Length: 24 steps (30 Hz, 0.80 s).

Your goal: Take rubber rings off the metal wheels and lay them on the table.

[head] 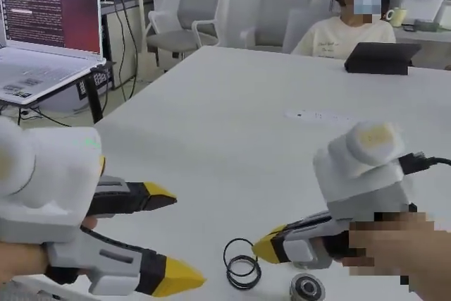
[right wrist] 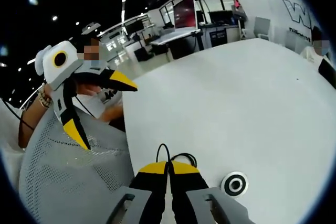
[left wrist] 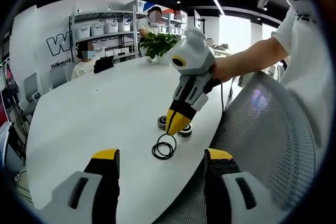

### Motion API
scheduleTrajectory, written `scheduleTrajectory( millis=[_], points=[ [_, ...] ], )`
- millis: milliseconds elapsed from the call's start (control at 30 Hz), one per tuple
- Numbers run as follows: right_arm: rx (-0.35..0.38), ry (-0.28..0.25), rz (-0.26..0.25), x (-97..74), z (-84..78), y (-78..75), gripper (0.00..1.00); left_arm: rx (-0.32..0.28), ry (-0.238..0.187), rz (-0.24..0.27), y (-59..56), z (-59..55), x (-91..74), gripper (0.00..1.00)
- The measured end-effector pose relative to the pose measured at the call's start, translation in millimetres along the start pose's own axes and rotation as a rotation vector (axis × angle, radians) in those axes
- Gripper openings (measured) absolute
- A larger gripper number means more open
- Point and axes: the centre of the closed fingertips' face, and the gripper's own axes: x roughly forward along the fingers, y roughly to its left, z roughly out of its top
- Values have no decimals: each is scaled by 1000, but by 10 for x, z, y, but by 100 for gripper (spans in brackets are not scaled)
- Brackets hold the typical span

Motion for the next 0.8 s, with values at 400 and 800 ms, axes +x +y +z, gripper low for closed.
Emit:
scheduleTrajectory(
  millis=[400, 800],
  points=[
    [72, -6, -35, 165, -180, -104, 0, -8, 37, 1, -34, -116, 49, 62],
    [106, -30, -77, 243, -313, -226, 0, -66, 33, 0, -82, -191, 68, 61]
  ],
)
